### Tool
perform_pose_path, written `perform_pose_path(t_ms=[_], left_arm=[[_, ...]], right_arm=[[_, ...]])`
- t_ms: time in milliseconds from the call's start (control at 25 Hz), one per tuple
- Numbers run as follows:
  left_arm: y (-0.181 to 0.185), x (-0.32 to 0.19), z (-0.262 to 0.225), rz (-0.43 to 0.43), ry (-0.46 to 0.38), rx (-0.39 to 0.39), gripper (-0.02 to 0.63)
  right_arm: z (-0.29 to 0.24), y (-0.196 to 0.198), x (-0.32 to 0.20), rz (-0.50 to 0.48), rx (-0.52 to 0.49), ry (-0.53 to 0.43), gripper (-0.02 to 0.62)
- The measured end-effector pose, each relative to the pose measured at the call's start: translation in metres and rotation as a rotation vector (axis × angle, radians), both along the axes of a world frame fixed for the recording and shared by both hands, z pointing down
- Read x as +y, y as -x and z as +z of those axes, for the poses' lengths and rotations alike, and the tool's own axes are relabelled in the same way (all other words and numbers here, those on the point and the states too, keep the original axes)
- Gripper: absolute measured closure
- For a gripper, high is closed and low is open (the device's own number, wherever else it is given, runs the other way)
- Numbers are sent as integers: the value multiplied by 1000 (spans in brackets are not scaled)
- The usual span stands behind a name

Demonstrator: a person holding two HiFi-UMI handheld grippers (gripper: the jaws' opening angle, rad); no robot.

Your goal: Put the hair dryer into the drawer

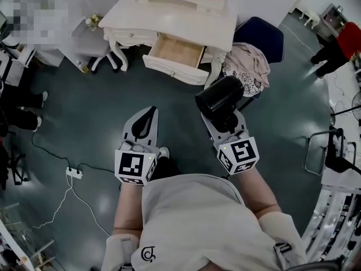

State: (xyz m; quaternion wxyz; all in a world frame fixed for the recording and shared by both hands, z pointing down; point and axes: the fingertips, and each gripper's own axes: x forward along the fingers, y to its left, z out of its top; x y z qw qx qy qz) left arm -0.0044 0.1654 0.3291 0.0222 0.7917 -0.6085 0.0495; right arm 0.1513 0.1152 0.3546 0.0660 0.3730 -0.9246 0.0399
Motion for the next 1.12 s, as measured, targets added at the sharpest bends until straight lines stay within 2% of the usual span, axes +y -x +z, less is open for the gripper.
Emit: perform_pose_path(t_ms=[240, 440, 800, 1120], left_arm=[[82, -61, -4, 63, 3, -9, 592], [125, -100, -5, 110, 10, -1, 592], [145, -177, 14, 171, 19, 2, 592], [156, -296, 21, 190, 20, 5, 592]], right_arm=[[-5, 73, -54, 74, 3, -6, 345], [-4, 114, -90, 121, 26, -8, 345], [24, 144, -170, 145, 56, 36, 345], [49, 167, -285, 108, 49, 79, 345]])
